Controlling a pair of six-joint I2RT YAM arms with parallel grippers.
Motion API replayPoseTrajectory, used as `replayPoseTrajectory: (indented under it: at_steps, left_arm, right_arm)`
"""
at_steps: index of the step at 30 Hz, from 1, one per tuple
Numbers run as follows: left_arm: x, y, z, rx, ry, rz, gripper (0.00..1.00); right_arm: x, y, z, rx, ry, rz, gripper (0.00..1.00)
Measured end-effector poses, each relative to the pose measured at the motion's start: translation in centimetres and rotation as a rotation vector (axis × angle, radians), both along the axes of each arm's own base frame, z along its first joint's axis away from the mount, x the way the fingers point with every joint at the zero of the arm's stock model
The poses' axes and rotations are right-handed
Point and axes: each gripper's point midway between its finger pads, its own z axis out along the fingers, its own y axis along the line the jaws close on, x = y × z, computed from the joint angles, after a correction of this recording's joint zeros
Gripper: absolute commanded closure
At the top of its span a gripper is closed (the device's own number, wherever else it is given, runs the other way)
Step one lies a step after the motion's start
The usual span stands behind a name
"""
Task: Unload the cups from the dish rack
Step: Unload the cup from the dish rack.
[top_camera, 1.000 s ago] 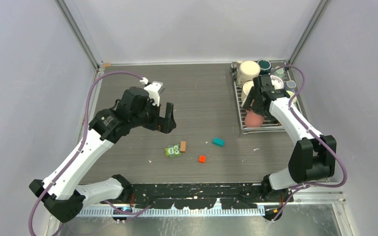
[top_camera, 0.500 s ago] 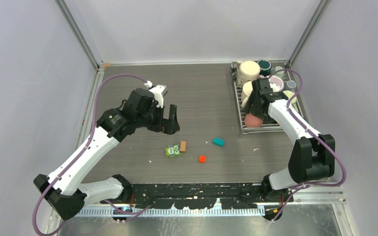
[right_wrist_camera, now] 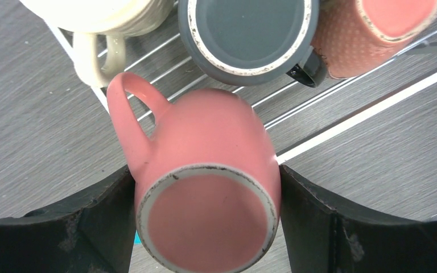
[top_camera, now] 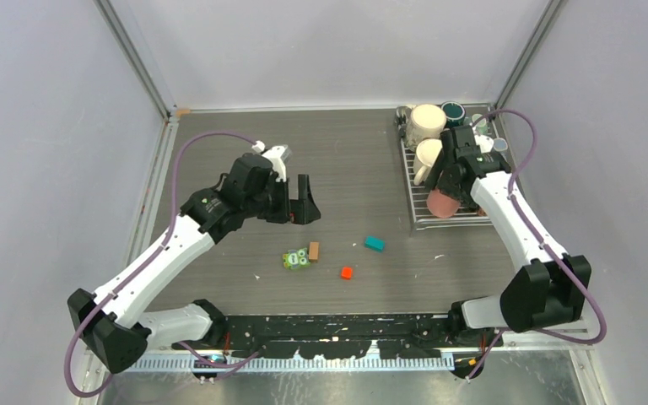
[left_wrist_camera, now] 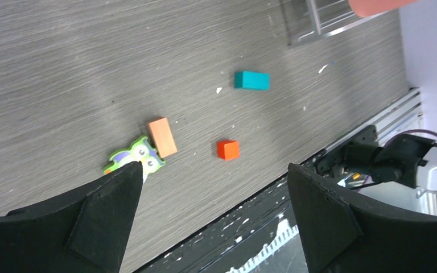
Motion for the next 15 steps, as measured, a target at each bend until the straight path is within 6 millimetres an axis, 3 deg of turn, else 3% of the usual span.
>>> replayPoseTrajectory:
  at_steps: [9, 15]
  left_arm:
    - [2.1, -3.6, 1.5, -0.171, -0.033, -0.005, 0.0]
    - [3.1, -5.4, 2.4, -0.277, -0.066, -0.02, 0.0]
  right_arm:
    - [-0.5, 1.0, 4.4, 0.043, -0.061, 0.02, 0.74]
    - [0.1, 5.4, 7.7, 0.163, -0.134, 0.103, 0.74]
